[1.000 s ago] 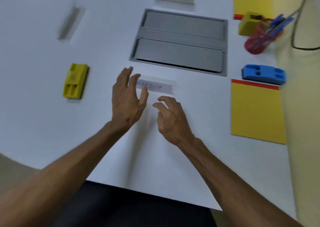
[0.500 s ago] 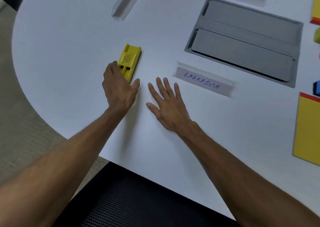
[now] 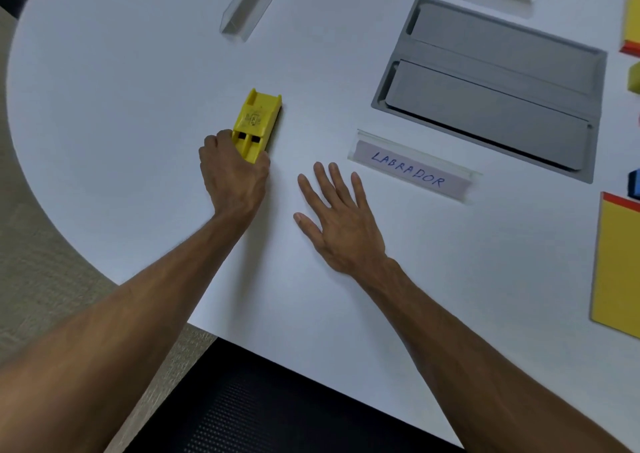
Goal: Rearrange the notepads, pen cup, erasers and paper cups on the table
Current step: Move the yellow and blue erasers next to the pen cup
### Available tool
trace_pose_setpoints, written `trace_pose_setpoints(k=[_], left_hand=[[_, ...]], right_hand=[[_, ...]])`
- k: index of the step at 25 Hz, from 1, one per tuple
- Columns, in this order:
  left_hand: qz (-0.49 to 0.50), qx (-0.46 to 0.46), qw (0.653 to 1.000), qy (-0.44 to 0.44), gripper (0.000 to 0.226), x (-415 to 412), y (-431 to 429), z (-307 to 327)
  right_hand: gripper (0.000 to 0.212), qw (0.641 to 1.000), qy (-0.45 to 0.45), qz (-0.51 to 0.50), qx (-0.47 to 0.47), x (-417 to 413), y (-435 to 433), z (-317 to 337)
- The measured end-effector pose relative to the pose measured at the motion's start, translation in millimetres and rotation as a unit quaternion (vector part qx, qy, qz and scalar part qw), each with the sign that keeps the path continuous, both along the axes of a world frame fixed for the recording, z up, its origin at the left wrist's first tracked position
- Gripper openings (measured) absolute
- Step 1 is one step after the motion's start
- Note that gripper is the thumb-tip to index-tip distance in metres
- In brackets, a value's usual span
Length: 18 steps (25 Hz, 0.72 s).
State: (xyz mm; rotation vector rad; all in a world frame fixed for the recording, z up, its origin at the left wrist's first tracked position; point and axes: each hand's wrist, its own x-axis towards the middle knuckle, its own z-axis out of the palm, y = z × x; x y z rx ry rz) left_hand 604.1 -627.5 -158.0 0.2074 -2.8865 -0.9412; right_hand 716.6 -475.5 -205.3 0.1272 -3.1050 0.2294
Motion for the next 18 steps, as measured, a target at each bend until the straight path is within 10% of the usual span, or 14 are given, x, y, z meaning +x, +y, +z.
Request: trace_pose_setpoints(k=[10,18], left_hand=[[-0.152,0.098,0.974,0.139,0.068,23,24,57],[-0.385,0.075,0.911,0.127,0.083,86,103,105]], right_hand=[[0.044,0.954,0.143,-0.077,-0.251,18,25,63],[0.074,0.968,0.208,-0.113,-0.081,63,132,136]])
